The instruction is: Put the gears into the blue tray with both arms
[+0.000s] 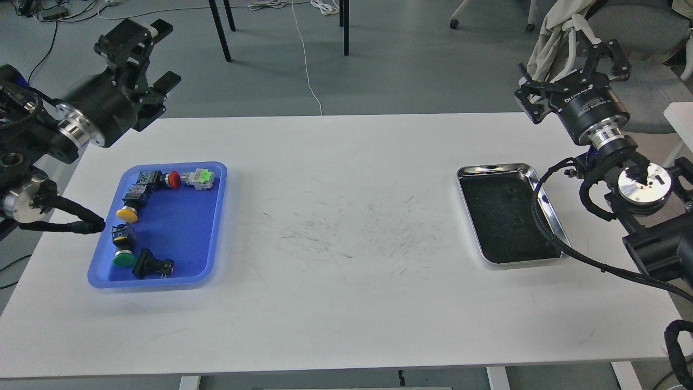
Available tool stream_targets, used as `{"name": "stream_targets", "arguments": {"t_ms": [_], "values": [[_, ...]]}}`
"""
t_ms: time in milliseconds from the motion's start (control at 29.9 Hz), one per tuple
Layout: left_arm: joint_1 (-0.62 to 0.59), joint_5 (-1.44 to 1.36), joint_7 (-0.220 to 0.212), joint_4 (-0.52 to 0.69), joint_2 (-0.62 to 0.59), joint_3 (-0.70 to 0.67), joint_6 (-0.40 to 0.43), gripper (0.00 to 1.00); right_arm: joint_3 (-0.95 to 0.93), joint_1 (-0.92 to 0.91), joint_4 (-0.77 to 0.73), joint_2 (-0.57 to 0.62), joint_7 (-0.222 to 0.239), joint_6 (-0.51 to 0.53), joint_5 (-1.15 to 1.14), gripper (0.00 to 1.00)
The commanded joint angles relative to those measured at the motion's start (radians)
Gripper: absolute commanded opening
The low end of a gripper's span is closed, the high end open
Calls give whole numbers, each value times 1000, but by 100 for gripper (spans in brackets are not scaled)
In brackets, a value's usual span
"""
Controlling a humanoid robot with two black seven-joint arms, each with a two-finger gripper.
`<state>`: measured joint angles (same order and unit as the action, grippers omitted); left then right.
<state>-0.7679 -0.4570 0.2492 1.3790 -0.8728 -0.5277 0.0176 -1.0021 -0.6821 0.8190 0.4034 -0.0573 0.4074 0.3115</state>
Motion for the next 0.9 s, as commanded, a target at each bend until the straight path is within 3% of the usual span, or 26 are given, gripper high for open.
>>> {"name": "stream_targets", "arguments": {"t_ms": [0, 167, 468, 668, 869], "values": [[-1, 0, -2, -2, 12, -3, -2, 98, 3, 6, -4, 0, -1, 10, 0, 99], [-1, 14, -7, -17, 37, -14, -31, 98, 43, -8, 6, 11, -1, 13, -2, 99], [1, 98, 1, -35, 44, -29, -50, 98, 443, -229, 87, 250, 25, 67, -175, 99], [1, 124, -5, -51, 72, -32, -128, 98, 710, -465, 218, 389, 128, 71, -440, 99], [1, 126, 2, -54, 81, -32, -148, 98, 978, -687, 475, 564, 250, 81, -708, 99]]}}
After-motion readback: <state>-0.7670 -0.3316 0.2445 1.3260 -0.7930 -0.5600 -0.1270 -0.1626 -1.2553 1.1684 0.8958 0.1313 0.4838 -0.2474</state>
